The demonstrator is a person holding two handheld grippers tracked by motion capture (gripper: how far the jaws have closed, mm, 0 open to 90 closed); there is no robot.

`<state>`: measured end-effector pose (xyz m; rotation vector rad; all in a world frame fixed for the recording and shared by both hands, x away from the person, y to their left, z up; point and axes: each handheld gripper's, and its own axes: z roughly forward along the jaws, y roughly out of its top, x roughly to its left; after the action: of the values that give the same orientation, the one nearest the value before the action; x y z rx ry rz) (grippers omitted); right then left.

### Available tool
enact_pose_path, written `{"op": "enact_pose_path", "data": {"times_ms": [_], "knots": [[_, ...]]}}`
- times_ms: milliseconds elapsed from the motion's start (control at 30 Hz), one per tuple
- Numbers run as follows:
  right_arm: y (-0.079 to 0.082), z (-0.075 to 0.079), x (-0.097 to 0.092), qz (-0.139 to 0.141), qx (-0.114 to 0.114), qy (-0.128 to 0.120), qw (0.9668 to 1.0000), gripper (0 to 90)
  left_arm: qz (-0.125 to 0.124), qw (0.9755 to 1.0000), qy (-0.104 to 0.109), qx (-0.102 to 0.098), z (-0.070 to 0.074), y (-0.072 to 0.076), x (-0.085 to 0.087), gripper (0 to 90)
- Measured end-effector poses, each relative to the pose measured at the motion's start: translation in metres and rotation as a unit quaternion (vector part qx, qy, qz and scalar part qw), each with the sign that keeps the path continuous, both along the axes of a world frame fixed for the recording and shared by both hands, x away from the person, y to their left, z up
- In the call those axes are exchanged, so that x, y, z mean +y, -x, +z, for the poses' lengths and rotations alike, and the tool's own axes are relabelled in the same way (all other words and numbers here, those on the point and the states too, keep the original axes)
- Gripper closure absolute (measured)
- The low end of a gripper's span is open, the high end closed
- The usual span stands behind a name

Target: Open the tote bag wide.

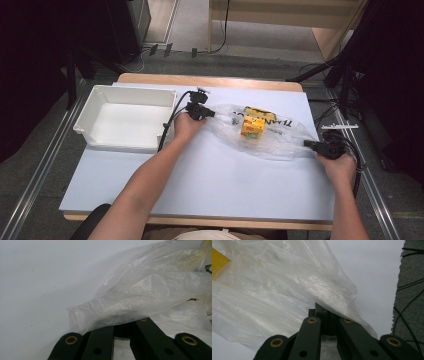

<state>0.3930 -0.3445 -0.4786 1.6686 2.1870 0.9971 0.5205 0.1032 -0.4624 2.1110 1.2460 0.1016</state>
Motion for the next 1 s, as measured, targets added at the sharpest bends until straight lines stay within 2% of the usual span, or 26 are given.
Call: {"op": "enact_pose_path", "data": {"times_ms": [67, 167, 333, 400, 533, 667, 767, 833, 867, 900, 1000], "knots": [[0.000, 0.000, -0.001, -0.006, 0.004, -0.008, 0.9999, 90.0, -0.004, 0.9999, -0.010, -0.006, 0.001, 0.001, -0.002, 90.0], [0.000, 0.001, -0.002, -0.008, 0.005, -0.001, 1.0000, 90.0, -0.002, 0.9997, -0.020, -0.013, 0.001, 0.002, -0.003, 90.0], [0.001, 0.001, -0.003, -0.016, 0.007, 0.004, 0.9998, 90.0, 0.006, 0.9997, -0.019, -0.014, 0.001, 0.000, -0.001, 90.0], [0.002, 0.001, -0.002, -0.011, 0.004, 0.008, 0.9999, 90.0, 0.009, 0.9998, -0.013, -0.009, 0.001, -0.001, -0.001, 90.0], [0.002, 0.001, -0.005, -0.013, 0.005, 0.004, 0.9999, 90.0, 0.009, 0.9997, -0.018, -0.010, 0.002, -0.001, -0.001, 90.0], [0.001, 0.002, -0.004, -0.020, 0.007, 0.010, 0.9997, 90.0, 0.021, 0.9997, -0.010, -0.002, 0.001, -0.003, 0.000, 90.0], [0.001, 0.003, -0.002, -0.024, 0.010, 0.012, 0.9996, 90.0, 0.021, 0.9997, -0.012, 0.002, 0.002, -0.003, -0.001, 90.0], [0.001, 0.004, -0.001, -0.025, 0.014, 0.014, 0.9995, 90.0, 0.016, 0.9996, 0.010, 0.021, 0.002, -0.004, 0.000, 90.0], [0.001, 0.006, 0.000, -0.025, 0.015, 0.016, 0.9994, 90.0, 0.014, 0.9995, 0.015, 0.024, 0.003, -0.004, 0.000, 90.0], [0.001, 0.008, 0.001, -0.023, 0.011, 0.016, 0.9995, 90.0, 0.008, 0.9995, 0.021, 0.021, 0.004, -0.003, -0.001, 90.0], [0.001, 0.015, 0.006, -0.013, 0.000, 0.021, 0.9997, 90.0, -0.008, 0.9998, 0.013, 0.014, 0.011, -0.001, -0.003, 90.0]]}}
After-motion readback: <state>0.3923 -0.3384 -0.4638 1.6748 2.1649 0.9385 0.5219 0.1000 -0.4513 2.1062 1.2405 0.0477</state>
